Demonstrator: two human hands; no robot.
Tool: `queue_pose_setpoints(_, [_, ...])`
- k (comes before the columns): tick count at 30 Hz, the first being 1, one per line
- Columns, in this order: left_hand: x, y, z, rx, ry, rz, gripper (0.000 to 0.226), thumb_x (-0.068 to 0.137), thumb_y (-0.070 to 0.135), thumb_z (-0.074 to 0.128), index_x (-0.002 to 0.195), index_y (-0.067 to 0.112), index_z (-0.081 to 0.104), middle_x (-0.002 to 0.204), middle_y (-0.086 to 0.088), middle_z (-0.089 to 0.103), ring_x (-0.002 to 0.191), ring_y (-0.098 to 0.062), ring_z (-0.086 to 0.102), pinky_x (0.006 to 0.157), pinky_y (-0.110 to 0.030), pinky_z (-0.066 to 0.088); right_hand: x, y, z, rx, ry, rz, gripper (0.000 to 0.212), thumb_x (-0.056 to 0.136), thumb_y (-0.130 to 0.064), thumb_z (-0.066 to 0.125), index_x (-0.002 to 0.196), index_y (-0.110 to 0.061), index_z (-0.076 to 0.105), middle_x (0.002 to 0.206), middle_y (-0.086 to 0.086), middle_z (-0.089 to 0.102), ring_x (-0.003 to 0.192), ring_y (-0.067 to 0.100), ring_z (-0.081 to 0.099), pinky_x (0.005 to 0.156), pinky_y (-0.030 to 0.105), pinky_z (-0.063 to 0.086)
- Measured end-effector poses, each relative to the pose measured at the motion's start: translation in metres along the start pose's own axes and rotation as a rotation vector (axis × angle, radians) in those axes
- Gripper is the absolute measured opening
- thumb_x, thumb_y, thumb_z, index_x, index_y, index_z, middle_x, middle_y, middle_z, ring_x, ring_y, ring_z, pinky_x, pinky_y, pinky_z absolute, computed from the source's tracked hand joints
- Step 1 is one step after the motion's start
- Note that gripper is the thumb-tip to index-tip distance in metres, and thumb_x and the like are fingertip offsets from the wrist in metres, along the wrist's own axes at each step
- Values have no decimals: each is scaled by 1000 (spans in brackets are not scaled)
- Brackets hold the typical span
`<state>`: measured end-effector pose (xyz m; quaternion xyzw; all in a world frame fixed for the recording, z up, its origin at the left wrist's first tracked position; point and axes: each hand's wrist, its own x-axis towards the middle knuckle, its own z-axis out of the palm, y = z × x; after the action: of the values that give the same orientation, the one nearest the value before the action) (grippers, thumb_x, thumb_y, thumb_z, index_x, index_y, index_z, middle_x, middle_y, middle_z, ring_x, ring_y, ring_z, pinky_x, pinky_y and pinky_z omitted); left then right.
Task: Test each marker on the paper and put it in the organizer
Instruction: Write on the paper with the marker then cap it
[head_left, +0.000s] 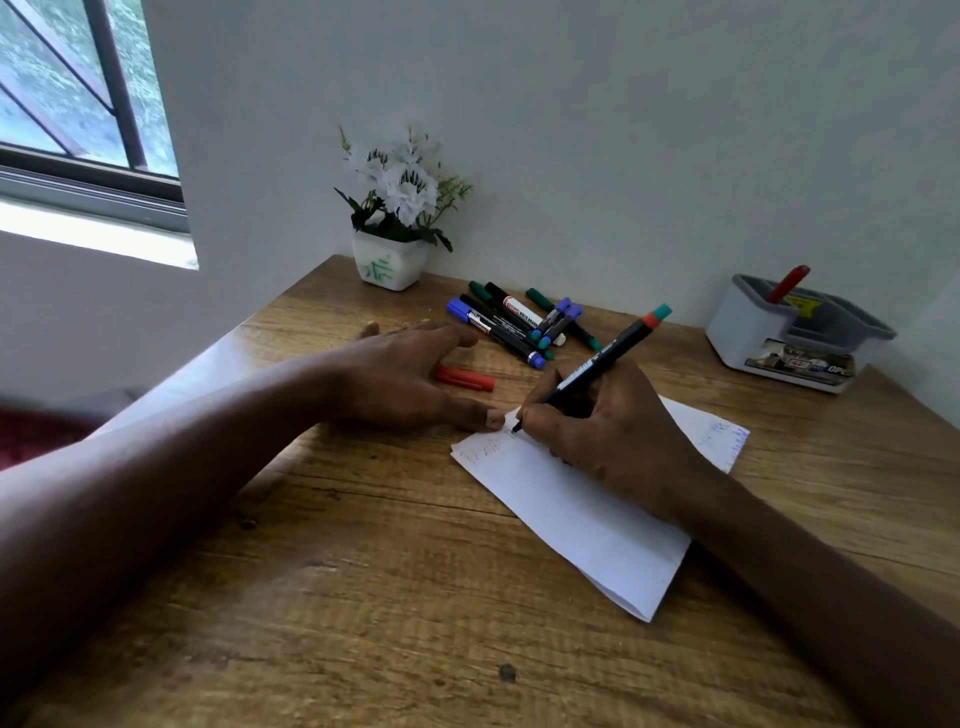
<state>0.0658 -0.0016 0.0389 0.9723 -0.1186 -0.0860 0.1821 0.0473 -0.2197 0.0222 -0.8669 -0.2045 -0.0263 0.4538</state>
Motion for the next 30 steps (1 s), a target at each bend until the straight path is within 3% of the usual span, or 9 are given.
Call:
queue_pose_setpoints(6, [0, -1, -1, -6, -2, 9, 104, 71, 80, 59, 157, 40, 19, 168, 8, 17, 151, -20, 21, 123, -57, 15, 0, 1, 0, -14, 37, -3, 9, 81, -27, 75, 75, -21, 72, 72, -11, 71, 73, 3, 67, 63, 22, 52])
queue_pose_setpoints(13, [0, 0, 0, -14, -3, -4, 102, 72, 79, 60, 157, 40, 19, 168, 8, 17, 152, -21, 21, 122, -58, 16, -1, 2, 0, -7, 20, -5, 3, 87, -21, 72, 86, -19, 73, 73, -4, 73, 69, 5, 69, 64, 17, 54])
queue_pose_setpoints(30, [3, -2, 0, -14, 10, 15, 100, 75, 77, 62, 157, 39, 21, 167, 8, 21, 151, -19, 23, 122, -57, 17, -3, 3, 2, 2, 51, -24, 7, 85, -24, 70, 85, -18, 74, 68, -4, 73, 71, 11, 73, 71, 25, 60])
